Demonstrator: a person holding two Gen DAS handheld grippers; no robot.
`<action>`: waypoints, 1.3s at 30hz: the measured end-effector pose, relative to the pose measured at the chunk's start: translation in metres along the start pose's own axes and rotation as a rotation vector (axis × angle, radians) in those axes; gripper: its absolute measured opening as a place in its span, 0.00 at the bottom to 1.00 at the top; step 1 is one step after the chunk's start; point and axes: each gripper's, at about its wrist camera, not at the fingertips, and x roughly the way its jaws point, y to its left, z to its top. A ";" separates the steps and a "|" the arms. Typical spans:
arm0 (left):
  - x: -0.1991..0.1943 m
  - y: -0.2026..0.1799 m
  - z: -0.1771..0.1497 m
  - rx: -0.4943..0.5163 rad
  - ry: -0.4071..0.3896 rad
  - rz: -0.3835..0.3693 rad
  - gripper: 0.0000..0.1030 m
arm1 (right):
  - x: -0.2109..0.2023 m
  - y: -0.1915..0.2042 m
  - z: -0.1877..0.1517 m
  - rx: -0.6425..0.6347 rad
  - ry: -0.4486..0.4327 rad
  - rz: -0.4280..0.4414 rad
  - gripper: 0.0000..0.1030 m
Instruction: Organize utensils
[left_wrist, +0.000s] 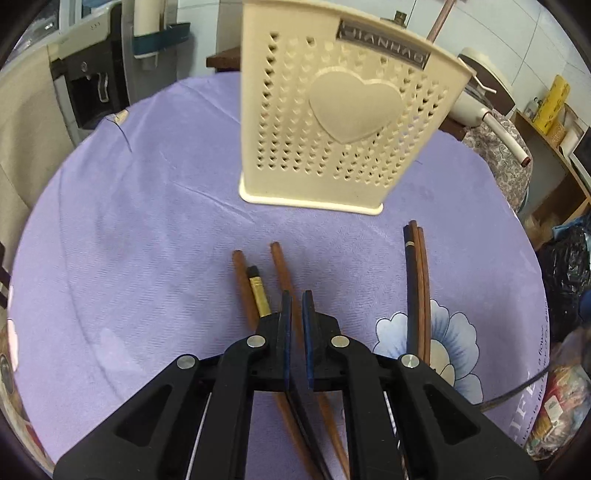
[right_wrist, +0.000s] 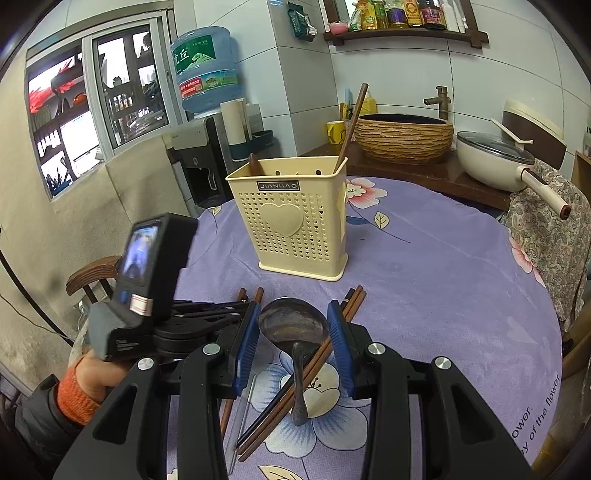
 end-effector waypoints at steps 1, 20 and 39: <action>0.004 -0.001 0.000 0.000 0.009 0.009 0.06 | 0.000 -0.001 0.000 0.003 0.000 -0.001 0.36; 0.029 -0.011 0.013 -0.001 -0.013 0.115 0.15 | 0.001 -0.005 -0.001 0.023 0.005 0.010 0.36; -0.021 -0.007 0.017 -0.049 -0.111 0.003 0.07 | -0.002 -0.005 -0.004 0.008 0.001 -0.030 0.35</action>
